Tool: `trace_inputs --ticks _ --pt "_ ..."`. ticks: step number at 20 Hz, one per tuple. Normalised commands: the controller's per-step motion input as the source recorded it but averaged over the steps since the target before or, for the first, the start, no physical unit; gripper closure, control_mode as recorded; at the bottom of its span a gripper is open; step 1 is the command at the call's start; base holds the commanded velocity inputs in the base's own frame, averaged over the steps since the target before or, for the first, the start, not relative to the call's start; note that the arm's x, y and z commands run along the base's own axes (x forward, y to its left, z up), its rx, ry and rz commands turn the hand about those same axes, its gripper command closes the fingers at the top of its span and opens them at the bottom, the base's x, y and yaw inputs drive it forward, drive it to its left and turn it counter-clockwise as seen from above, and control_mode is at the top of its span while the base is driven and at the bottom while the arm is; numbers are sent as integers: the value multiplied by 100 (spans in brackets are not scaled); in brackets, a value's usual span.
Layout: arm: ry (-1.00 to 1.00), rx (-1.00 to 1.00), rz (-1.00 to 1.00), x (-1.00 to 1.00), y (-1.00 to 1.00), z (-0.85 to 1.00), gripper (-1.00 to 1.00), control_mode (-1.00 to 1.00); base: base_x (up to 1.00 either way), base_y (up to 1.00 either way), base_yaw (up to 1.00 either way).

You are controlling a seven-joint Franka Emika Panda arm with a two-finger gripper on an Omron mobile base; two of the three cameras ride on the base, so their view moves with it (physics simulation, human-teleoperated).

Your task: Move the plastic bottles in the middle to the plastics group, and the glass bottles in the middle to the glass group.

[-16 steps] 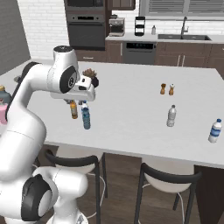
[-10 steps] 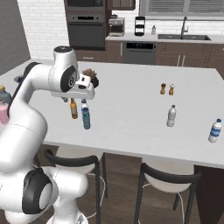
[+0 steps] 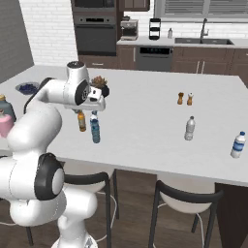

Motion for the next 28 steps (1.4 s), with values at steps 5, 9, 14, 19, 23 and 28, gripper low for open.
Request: trace_inputs --ticks 5,9,14,19,23,28 --pt "-1 0 0 53 4 -53 -100 -100 0 0 0" --pt "-3 -1 0 4 0 -34 -100 -100 0 0 0" --pt "0 0 0 4 1 -60 -100 -100 0 0 0" --pt "-4 0 0 24 6 -39 -100 -100 0 0 0" --pt "-10 0 0 29 14 -9 -100 -100 0 0 0" --pt "-6 0 0 26 16 -5 -100 -100 0 0 0"
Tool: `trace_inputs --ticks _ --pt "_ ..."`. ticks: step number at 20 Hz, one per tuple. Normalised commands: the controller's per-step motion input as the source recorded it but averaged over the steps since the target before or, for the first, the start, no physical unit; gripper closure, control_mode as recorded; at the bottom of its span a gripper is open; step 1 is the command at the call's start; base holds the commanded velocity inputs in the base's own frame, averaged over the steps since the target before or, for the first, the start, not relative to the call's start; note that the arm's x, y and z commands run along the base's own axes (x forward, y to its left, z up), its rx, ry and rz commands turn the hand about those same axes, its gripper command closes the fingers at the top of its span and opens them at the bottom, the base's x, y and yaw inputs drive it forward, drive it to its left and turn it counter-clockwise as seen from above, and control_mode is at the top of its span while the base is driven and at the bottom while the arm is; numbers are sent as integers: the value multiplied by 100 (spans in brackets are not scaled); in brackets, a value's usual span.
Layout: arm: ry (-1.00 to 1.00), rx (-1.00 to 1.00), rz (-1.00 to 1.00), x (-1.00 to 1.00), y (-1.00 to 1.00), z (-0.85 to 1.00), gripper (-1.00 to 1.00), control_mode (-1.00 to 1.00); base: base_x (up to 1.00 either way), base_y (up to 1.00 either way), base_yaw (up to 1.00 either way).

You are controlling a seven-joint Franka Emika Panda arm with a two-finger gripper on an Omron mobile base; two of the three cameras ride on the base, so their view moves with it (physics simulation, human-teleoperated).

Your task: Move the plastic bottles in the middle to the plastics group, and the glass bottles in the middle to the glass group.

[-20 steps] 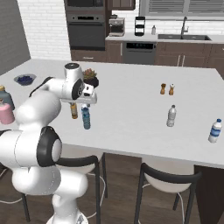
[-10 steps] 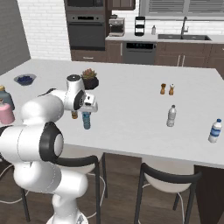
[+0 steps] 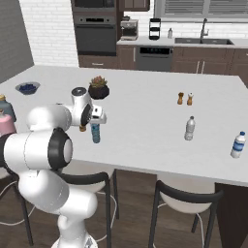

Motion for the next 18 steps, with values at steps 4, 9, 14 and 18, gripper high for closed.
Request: trace_inputs --ticks 4,9,14,18 --pt "0 0 0 18 0 -2 -100 -100 0 0 0" --pt "0 0 0 12 -1 -15 -100 -100 0 0 0" --pt "0 0 0 21 -2 -20 -100 -100 0 0 0" --pt "0 0 0 21 -1 -20 -100 -100 0 0 0"
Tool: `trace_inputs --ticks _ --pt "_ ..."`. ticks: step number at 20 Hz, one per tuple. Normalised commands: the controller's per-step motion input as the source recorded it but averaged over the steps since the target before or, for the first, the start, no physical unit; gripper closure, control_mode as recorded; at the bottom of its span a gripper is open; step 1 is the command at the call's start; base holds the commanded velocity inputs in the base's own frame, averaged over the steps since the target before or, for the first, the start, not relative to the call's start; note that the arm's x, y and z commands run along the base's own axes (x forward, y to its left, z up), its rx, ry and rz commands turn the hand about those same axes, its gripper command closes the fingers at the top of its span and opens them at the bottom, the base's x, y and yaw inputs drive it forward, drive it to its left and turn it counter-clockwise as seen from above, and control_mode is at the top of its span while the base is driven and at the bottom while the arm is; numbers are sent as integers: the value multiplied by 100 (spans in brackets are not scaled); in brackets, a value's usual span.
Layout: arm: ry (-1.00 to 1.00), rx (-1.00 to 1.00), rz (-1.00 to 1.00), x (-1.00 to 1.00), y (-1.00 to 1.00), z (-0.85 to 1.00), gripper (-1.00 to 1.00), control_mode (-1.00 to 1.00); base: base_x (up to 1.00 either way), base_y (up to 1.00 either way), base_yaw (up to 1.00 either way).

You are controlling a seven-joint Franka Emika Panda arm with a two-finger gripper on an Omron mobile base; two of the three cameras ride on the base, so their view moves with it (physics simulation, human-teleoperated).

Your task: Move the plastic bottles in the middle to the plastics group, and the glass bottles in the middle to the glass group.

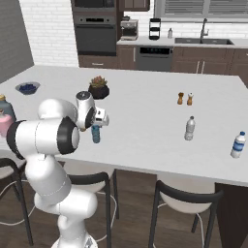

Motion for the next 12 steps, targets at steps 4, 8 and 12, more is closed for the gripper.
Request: trace_inputs --ticks 4,8,12 --pt "0 0 0 11 0 -25 -100 -100 0 0 0" --pt "0 0 0 2 0 -18 -100 -100 0 0 0" --pt "0 0 0 0 0 -4 -100 -100 0 0 0"
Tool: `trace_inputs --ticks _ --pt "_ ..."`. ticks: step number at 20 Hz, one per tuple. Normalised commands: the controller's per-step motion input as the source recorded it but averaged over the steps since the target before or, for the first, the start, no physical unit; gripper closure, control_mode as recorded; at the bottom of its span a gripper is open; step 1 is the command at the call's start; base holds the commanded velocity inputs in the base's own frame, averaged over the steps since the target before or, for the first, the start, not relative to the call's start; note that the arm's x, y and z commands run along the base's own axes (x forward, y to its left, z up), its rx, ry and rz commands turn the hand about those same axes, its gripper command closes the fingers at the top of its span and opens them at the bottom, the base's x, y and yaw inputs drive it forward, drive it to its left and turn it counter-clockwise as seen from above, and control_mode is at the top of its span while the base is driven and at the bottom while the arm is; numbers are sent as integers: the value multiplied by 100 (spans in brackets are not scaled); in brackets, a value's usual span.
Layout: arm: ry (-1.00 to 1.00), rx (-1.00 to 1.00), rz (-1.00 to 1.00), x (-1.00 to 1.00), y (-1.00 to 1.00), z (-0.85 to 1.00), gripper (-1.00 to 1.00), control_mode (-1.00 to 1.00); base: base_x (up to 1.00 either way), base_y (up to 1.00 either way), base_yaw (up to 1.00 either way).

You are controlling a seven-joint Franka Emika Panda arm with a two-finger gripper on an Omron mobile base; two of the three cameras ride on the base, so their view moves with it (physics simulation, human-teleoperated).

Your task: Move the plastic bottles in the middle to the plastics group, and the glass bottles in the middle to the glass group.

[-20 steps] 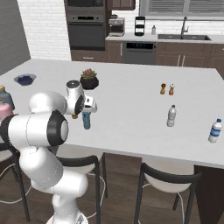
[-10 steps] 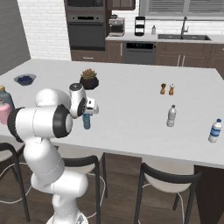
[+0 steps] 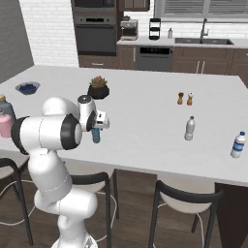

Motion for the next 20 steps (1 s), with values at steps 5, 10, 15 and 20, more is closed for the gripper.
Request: trace_inputs --ticks 5,10,15,20 --pt "0 0 0 9 0 0 -100 -100 0 0 0" --pt "0 0 0 11 0 0 -100 -100 0 0 0" --pt "0 0 0 1 0 0 100 -100 0 0 0" --pt "-1 0 0 0 -9 0 100 -100 0 0 0"
